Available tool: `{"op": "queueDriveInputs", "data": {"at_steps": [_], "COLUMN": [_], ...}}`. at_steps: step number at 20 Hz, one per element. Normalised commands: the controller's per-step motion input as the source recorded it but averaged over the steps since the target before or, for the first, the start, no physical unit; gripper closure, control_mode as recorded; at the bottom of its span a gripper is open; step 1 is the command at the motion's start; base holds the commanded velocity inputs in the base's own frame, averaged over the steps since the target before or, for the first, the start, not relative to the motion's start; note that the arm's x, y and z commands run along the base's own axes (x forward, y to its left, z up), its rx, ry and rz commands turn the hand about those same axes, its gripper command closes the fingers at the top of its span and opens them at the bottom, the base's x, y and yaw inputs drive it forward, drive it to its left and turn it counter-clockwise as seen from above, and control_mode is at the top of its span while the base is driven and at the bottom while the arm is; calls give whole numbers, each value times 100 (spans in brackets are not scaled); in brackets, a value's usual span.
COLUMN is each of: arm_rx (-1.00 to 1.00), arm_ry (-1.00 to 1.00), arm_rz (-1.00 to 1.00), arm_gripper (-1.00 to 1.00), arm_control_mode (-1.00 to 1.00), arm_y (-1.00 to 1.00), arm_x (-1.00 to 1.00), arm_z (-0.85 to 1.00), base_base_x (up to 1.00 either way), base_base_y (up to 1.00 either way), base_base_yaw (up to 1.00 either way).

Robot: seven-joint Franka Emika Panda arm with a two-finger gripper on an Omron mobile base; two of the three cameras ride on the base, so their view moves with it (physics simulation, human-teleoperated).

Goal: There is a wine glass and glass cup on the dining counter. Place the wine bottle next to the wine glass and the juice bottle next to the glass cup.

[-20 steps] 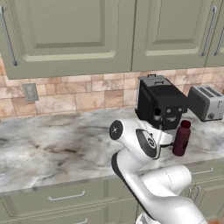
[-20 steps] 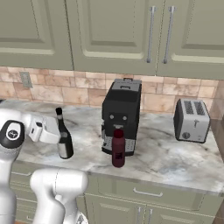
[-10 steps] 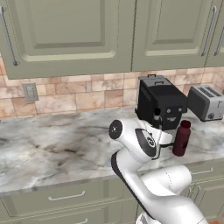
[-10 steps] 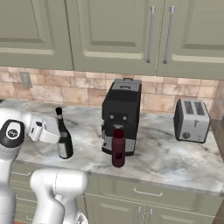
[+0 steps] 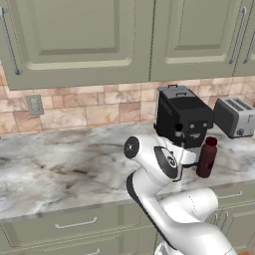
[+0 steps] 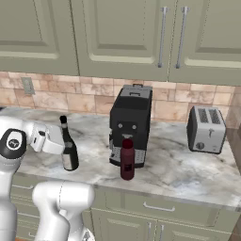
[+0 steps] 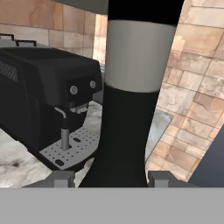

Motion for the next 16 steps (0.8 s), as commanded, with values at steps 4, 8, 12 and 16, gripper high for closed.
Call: {"op": "queueDriveInputs", "data": {"at_steps": [4,8,12,16], "arm_rx": [0,0,0,0], "arm_ry": [0,0,0,0], "arm_rz": [0,0,0,0], "arm_gripper": [100,100,100,100], "arm_control_mode": [100,100,100,100], "arm_y": [0,0,0,0], "arm_x": [0,0,0,0], "arm_z": [0,0,0,0], "base_base_x": [-39,-62,-52,-48], "base_base_y": [2,3,2,0], "base_base_yaw": [7,8,20,43]}}
